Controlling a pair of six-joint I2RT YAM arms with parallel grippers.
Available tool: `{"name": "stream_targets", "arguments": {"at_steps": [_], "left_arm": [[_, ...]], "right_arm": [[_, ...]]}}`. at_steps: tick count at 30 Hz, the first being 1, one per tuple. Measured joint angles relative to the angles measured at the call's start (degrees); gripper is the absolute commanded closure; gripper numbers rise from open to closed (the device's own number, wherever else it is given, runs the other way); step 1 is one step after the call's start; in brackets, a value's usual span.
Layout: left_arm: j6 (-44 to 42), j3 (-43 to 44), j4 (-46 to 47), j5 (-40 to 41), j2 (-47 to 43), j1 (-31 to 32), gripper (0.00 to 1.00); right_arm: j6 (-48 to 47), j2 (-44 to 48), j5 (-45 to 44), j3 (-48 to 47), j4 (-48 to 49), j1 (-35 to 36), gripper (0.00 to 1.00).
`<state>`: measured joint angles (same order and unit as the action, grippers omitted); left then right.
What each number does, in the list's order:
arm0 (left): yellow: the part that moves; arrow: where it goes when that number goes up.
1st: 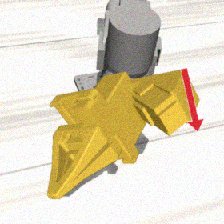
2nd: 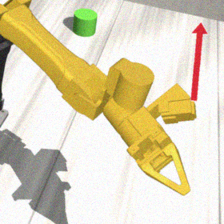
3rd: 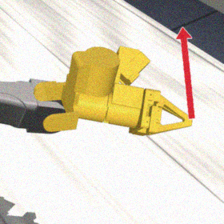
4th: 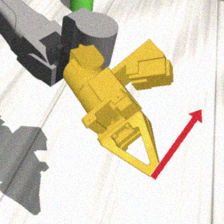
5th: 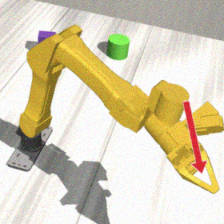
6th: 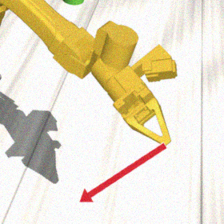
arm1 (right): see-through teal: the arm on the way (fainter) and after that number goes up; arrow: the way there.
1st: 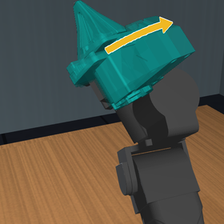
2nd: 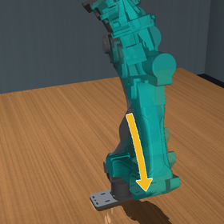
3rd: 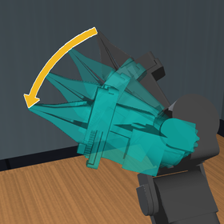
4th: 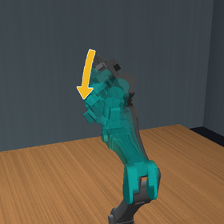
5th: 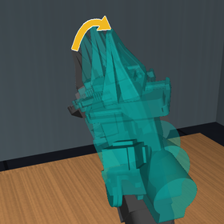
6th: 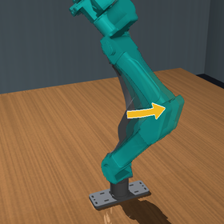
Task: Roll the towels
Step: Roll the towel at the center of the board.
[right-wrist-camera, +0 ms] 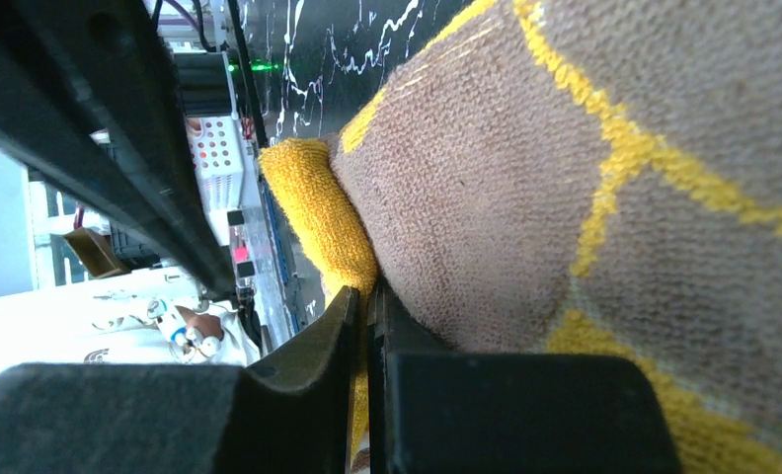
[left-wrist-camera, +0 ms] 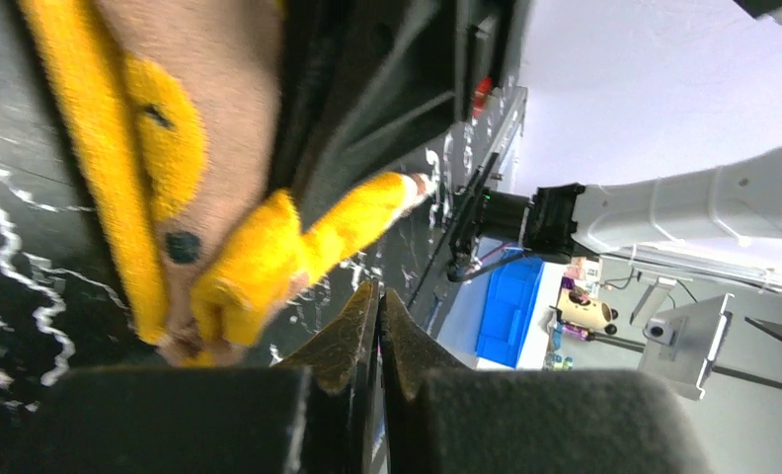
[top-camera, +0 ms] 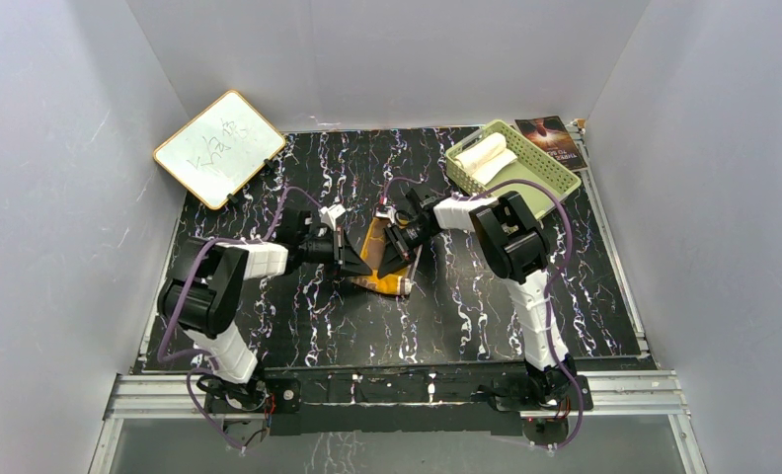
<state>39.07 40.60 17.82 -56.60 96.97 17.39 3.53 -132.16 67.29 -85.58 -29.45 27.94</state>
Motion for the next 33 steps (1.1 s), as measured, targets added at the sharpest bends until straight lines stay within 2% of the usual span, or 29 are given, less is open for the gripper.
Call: {"name": "stream_targets", "arguments": {"at_steps": [6,9,10,13,15,17,18,20,21,27,33], "left_arm": [[-0.9,0.0,2.4,4.8,8.2,0.0,1.0],[-0.6,0.7,2.9,4.9,9.9,-0.2,1.0],[-0.8,1.1,2.8,5.6,9.9,-0.2,1.0],[-1.8,2.0,2.6,7.0,10.1,0.0,1.0],[-2.4,2.4,2.6,7.6,10.1,0.0,1.0],[-2.7,2.5,2.7,7.8,10.1,0.0,1.0],[-2.7,2.5,2.7,7.8,10.1,0.0,1.0],[-3.0,2.5,2.6,7.8,10.1,0.0,1.0],[-3.1,2.5,2.5,7.8,10.1,0.0,1.0],[-4.0,3.2,1.1,7.9,10.1,0.1,1.0],[-4.6,3.8,-0.1,7.8,10.3,0.1,1.0]], "right_arm": [[0.9,0.4,0.2,1.1,1.6,-0.2,0.98],[1.6,1.4,-1.2,1.9,2.2,-0.1,0.77],[2.0,2.0,-1.9,2.1,2.3,-0.1,0.73],[3.2,4.7,-5.3,2.6,2.3,0.0,0.61],[3.6,7.1,-9.6,2.6,2.3,0.2,0.59],[3.7,9.4,-14.8,2.3,1.9,0.2,0.61],[3.7,10.3,-17.2,1.9,1.4,0.2,0.69],[3.4,11.8,-20.8,1.0,1.1,0.1,0.95],[3.1,12.7,-22.0,0.7,1.2,0.1,1.0],[1.7,15.0,-19.0,0.5,1.0,0.7,1.0],[-1.1,10.8,-11.5,-0.2,-0.7,3.7,1.0]]}}
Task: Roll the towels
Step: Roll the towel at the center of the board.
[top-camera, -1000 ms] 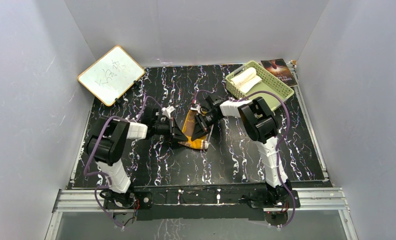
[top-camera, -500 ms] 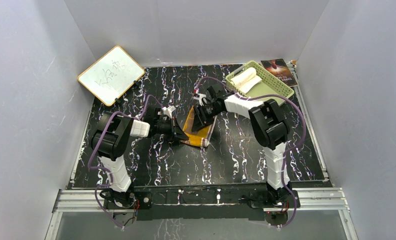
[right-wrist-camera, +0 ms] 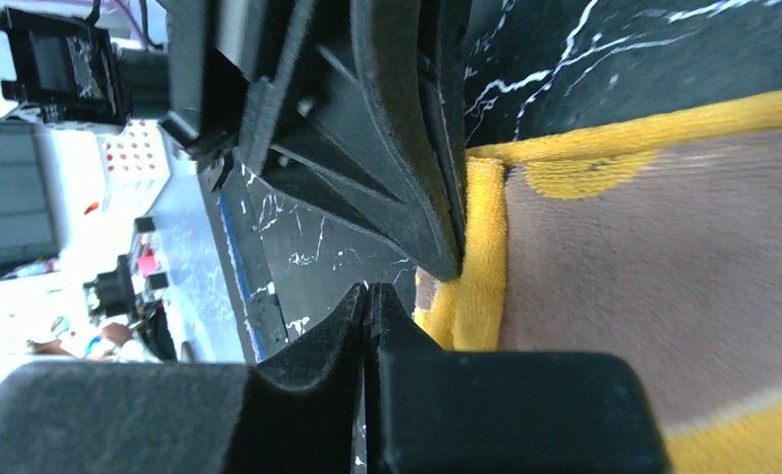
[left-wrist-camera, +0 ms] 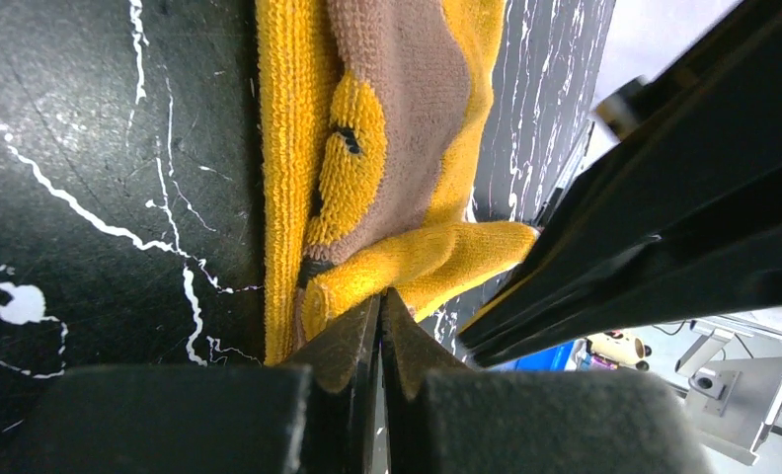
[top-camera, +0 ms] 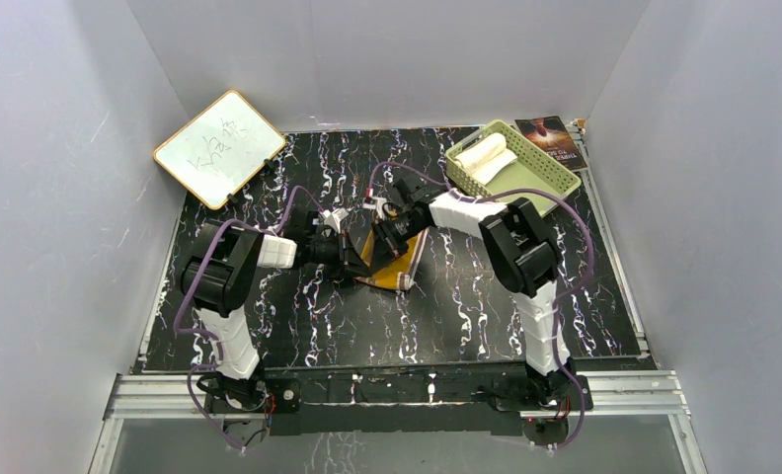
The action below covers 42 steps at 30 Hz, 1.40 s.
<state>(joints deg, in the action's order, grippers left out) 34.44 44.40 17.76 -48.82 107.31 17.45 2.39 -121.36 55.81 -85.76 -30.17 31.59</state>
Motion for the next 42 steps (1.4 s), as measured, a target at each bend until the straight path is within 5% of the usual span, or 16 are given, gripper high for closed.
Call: {"name": "stream_targets", "arguments": {"at_steps": [8,20,31,42], "left_arm": [[-1.1,1.0,-2.0,-0.1,0.3,0.0,1.0],[-2.8,2.1,-4.5,0.1,0.3,0.2,1.0],[-5.6,8.7,-12.9,6.5,-1.6,-0.3,0.99],[-4.7,19.7,-9.2,6.3,4.9,-1.3,1.0]], "right_arm": [[-4.0,-5.5,5.9,0.7,-1.5,0.4,1.0],[-3.6,-5.0,17.9,14.6,4.7,-6.9,1.0],[-0.8,-4.9,18.0,15.3,6.5,-7.2,1.0],[1.5,-2.8,12.3,16.4,7.6,-6.9,0.98]]}}
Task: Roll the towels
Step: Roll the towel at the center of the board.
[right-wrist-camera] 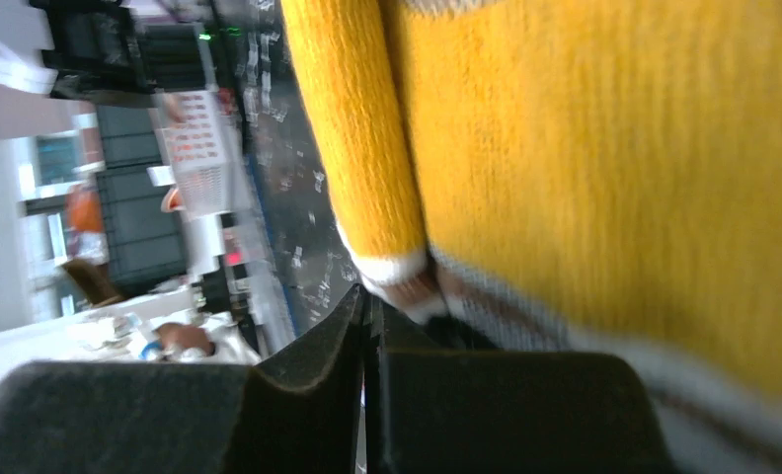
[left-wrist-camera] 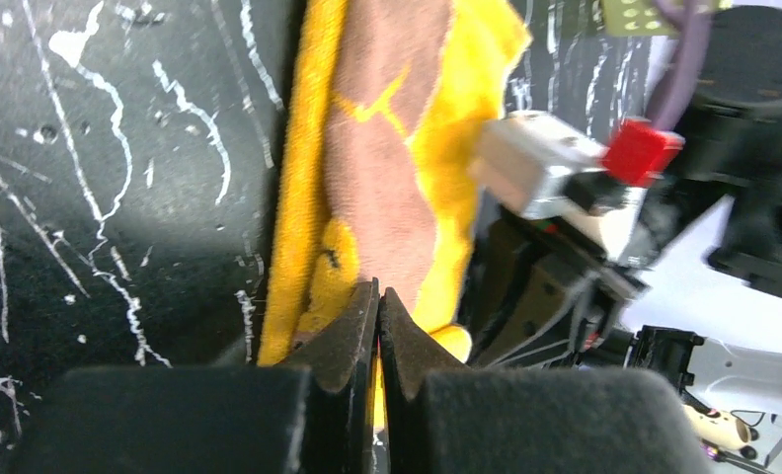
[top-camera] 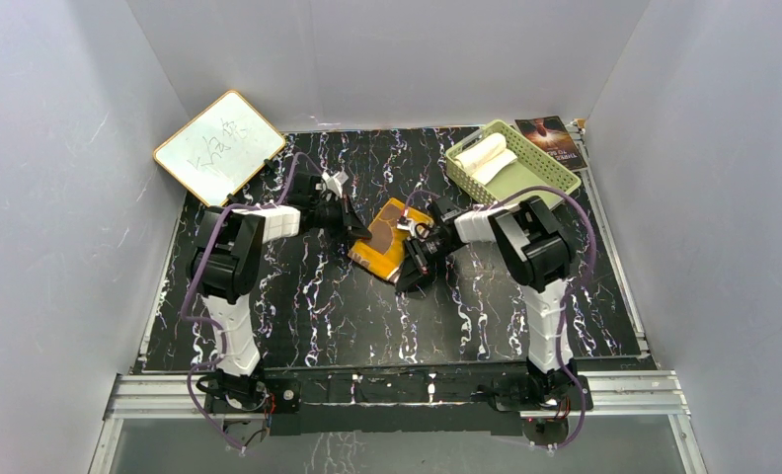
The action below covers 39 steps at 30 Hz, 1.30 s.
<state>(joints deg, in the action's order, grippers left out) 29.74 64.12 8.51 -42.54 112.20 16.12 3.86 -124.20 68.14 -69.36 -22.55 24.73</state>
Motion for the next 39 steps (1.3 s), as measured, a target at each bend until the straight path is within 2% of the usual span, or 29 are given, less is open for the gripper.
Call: {"name": "stream_targets", "arguments": {"at_steps": [2,5,10,15,19,23,32,39], "left_arm": [[-0.1,-0.5,-0.2,0.1,1.3,0.0,1.0],[-0.2,-1.6,-0.4,0.1,1.6,0.0,1.0],[-1.7,-0.5,-1.5,0.0,1.6,0.0,1.0],[-5.5,9.1,-5.0,-2.8,3.1,0.0,1.0],[-8.2,19.1,-5.1,-9.3,6.4,0.1,1.0],[-9.4,23.6,-5.6,-14.1,9.6,0.9,1.0],[-13.6,24.9,-10.7,-16.7,18.6,4.2,1.0],[-12.9,20.0,-9.0,-10.0,18.1,4.3,1.0]], "right_arm": [[1.0,3.0,-4.2,1.8,0.3,0.1,0.85],[2.5,10.1,-12.9,3.6,0.1,-0.1,0.74],[4.7,22.5,-21.8,3.6,1.2,-0.1,0.67],[5.9,30.3,-27.9,3.6,1.6,-0.1,0.66],[6.4,31.0,-30.3,3.6,1.4,-0.1,0.66],[7.0,31.0,-31.6,3.6,1.1,-0.1,0.67],[7.5,31.5,-32.2,4.9,1.5,-0.1,0.68],[7.4,32.0,-32.0,5.8,1.4,-0.1,0.68]]}}
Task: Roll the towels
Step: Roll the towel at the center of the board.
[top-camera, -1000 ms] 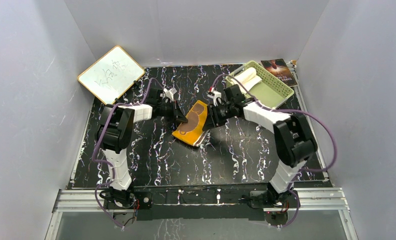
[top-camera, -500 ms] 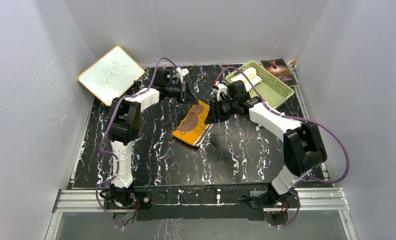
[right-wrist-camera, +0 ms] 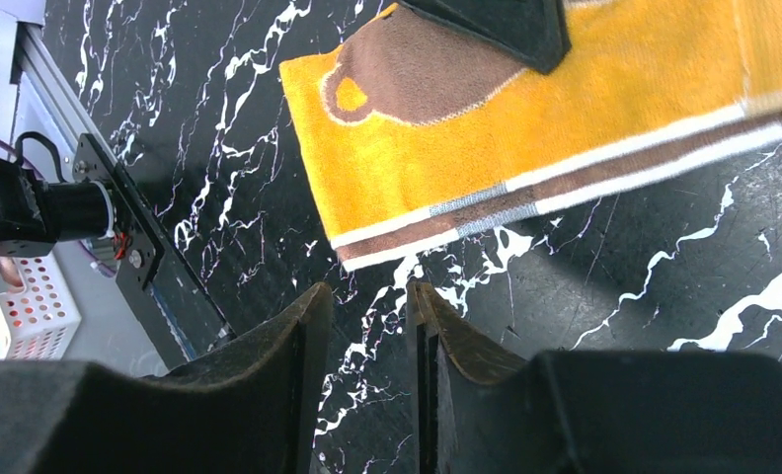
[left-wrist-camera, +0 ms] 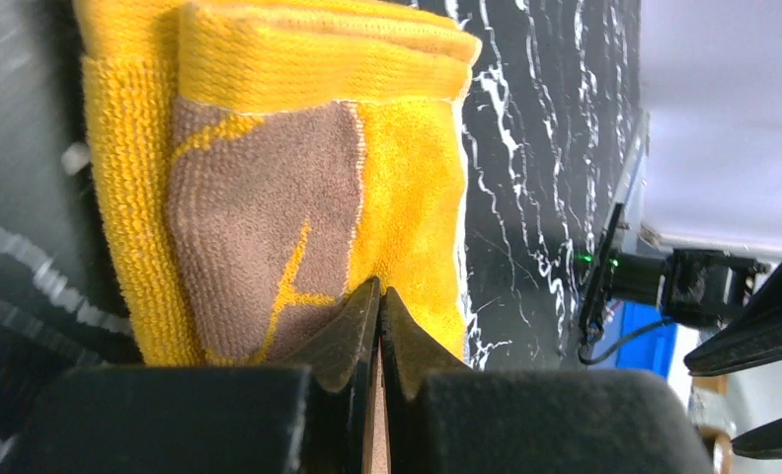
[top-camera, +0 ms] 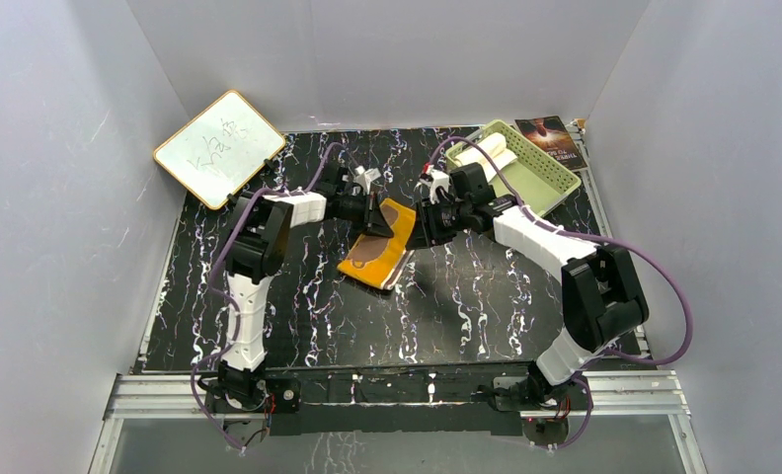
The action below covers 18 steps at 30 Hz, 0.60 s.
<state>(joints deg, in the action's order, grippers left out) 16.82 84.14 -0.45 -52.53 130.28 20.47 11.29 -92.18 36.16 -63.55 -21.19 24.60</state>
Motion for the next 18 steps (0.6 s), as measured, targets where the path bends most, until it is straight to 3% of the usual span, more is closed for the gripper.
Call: {"name": "stream_targets", "arguments": {"at_steps": [6,9,11,13,18], "left_arm": [[6.4,-10.9,5.1,8.1,-7.5,-2.9,1.0],[10.1,-15.0,7.8,10.3,-10.0,-3.7,1.0],[13.0,-18.4,10.1,11.7,-11.9,-4.0,1.0],[15.6,-22.1,12.6,13.5,-14.1,-4.0,1.0],[19.4,-27.0,13.4,17.2,-18.3,-4.0,1.0]], "right_arm": [[-1.5,0.8,-4.0,-0.2,-1.3,1.7,0.7],[-3.0,1.0,-9.8,-0.3,-1.7,5.7,0.65],[-4.3,1.9,-14.4,-0.1,-1.1,9.1,0.56],[-6.9,4.6,-19.3,2.1,2.6,13.6,0.48],[-17.7,14.6,-22.4,14.4,18.7,23.8,0.47]]}}
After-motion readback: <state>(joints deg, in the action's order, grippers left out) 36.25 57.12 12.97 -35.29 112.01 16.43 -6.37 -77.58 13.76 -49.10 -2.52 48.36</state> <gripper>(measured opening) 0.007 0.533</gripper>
